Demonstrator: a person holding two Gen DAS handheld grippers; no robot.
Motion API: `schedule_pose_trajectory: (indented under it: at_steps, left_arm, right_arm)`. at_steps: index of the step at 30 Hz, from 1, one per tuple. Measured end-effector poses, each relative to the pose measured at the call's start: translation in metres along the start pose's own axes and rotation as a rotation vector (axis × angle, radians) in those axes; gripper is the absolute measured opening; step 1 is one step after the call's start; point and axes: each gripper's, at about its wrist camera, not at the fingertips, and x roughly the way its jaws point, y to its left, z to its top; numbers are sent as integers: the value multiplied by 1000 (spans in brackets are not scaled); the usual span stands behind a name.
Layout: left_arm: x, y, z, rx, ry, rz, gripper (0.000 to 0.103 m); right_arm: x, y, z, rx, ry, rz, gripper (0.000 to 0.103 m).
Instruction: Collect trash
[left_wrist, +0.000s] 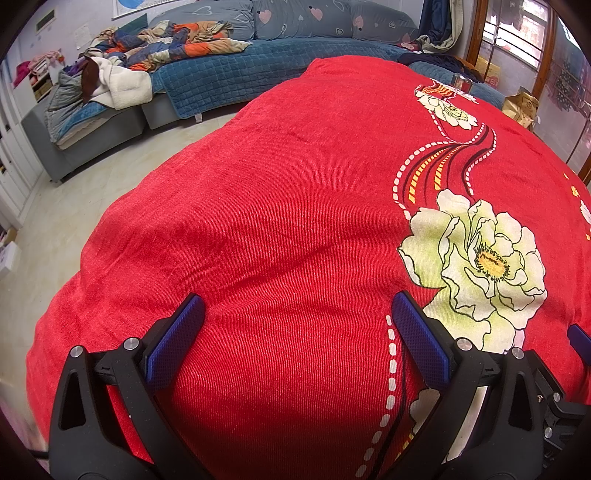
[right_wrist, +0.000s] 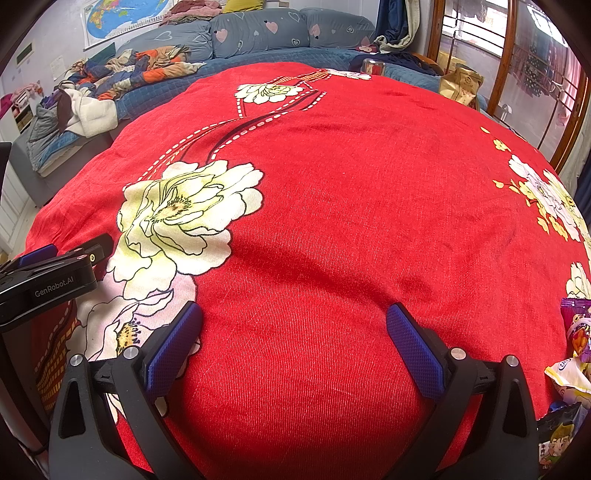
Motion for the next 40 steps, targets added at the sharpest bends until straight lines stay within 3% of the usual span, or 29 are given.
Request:
schedule_pose_trajectory:
  at_steps: [40]
  left_arm:
    - [-1,-2,3,-1,0,7,94]
  right_arm:
    - [0,0,0,0,0,0,98]
